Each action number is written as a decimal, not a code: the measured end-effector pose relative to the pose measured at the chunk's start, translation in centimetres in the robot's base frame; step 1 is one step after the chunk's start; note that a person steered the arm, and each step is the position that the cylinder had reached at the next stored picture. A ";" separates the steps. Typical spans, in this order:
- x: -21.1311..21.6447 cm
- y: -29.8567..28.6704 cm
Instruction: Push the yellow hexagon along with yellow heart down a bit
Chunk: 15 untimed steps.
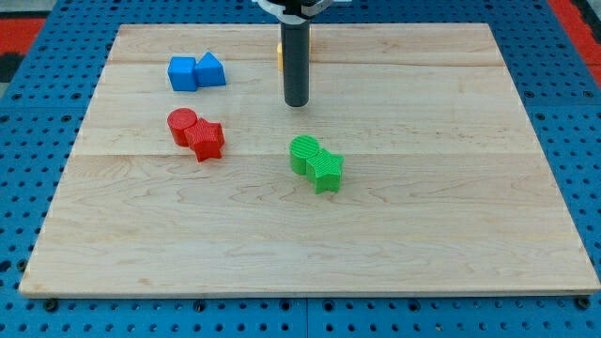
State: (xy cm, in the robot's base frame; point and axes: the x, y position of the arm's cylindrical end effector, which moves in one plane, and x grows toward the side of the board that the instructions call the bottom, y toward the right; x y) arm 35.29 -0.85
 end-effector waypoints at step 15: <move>-10.3 15.5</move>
State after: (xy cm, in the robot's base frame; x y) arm 25.02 14.64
